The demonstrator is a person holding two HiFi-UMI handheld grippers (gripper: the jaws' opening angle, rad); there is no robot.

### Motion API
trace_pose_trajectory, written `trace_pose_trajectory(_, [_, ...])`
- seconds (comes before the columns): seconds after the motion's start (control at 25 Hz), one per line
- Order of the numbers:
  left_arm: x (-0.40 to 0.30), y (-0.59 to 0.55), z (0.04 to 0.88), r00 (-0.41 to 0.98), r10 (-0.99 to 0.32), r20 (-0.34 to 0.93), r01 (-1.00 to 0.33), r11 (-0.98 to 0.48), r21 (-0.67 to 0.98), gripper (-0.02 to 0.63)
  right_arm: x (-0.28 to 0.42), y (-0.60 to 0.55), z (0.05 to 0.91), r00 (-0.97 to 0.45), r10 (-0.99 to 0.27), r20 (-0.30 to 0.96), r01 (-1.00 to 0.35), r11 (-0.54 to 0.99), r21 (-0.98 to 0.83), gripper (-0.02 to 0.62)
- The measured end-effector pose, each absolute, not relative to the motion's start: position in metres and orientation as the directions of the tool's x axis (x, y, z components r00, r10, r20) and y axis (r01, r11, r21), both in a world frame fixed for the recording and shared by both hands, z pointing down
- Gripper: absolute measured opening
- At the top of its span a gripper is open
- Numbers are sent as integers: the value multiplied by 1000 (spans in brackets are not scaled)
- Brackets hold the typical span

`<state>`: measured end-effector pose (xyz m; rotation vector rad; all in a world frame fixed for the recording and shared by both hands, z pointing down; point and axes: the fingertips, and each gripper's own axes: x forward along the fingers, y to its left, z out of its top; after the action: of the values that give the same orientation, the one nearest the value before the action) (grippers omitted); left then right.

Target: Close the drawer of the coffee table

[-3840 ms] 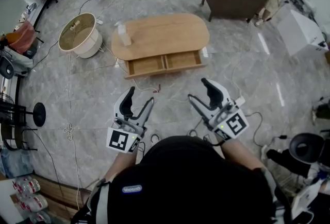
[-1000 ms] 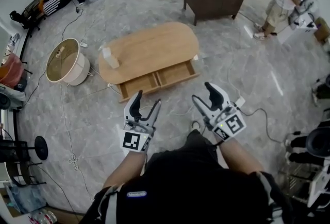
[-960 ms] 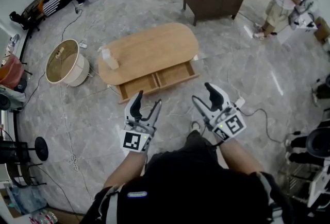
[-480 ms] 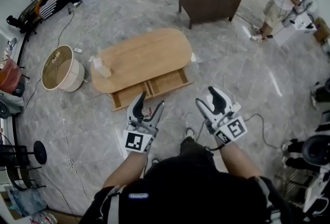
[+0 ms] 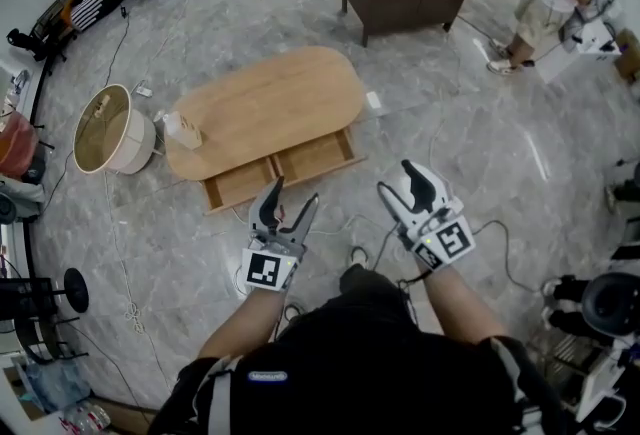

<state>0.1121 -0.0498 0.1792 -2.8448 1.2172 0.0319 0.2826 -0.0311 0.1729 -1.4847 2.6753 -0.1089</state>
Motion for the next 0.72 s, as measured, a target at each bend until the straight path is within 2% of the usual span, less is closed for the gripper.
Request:
trace_pose_trajectory(0.32, [127,-85,231,643,-766,25,-765,-643,-23,261,294,-69,222,-566,-824,-14,-819,565,-100,238])
trace_pose_trajectory(0.72, [138,-109,268,600,-800,21,-800,-599,27,261,278,-95,257,-621,-784,3,-779,617,-109,238])
